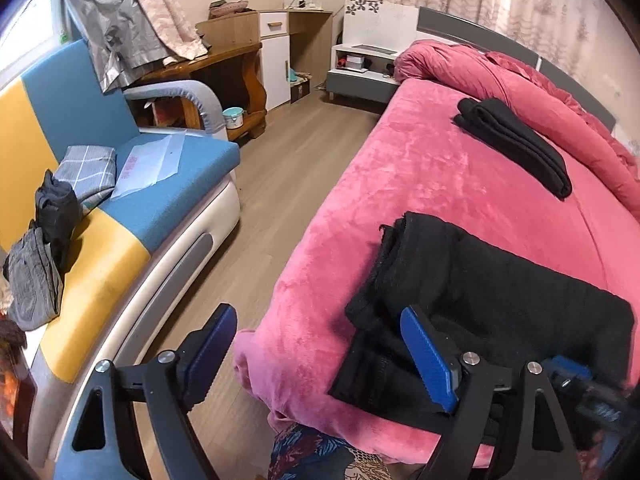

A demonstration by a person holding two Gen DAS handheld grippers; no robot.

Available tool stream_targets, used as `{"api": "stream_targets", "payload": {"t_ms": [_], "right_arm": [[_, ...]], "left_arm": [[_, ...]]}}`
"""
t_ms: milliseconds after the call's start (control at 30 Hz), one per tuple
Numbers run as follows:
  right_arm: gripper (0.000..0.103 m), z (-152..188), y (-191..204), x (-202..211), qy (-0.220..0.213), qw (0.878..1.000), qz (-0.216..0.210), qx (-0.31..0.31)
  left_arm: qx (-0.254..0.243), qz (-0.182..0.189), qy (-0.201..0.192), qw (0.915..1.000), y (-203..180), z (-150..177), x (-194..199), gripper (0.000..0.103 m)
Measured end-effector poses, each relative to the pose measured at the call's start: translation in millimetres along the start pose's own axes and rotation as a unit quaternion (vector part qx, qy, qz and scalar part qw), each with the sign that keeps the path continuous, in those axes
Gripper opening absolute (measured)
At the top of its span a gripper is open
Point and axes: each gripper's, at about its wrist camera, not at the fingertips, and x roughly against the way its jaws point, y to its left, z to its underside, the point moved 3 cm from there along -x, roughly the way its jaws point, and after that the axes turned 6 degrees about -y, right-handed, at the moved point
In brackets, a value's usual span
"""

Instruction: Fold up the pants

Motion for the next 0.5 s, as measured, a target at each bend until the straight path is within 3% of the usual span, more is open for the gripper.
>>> {"api": "stream_targets", "payload": {"t_ms": [67,133,267,367,500], "right_arm": [[0.047,13.2,-4.1,-9.3,-0.002,1.0,-0.003,0.001],[0.037,17.7,-4.3,-7.7,-0.019,0.999,0.011,0.027],[0.036,15.4,4.9,4.6,-0.017,0.998,0.038,0.047],[0.036,21.4,4.1,8.5,-0.017,0.994,0.086,0.073],[0.033,39.8,-30.6,18.6,-0.027,0.997,0.062,0.027]], "left_arm": [[-0.001,0.007,0.004,1.0,-4.6,2.6,-0.2,0.085],[-0.003,0.014,0.005,0.9999,-10.5,4.4,1.9,0.085],[-0.017,0.016,-0.006,0.9997,-18.7,3.5,8.9,0.089],[-0.01,0.02,-0.015,0.9997,-20.1,2.6,13.4,0.092],[-0.015,0.013,-0.02,0.9996,-27.1,3.4,19.6,0.095]]}}
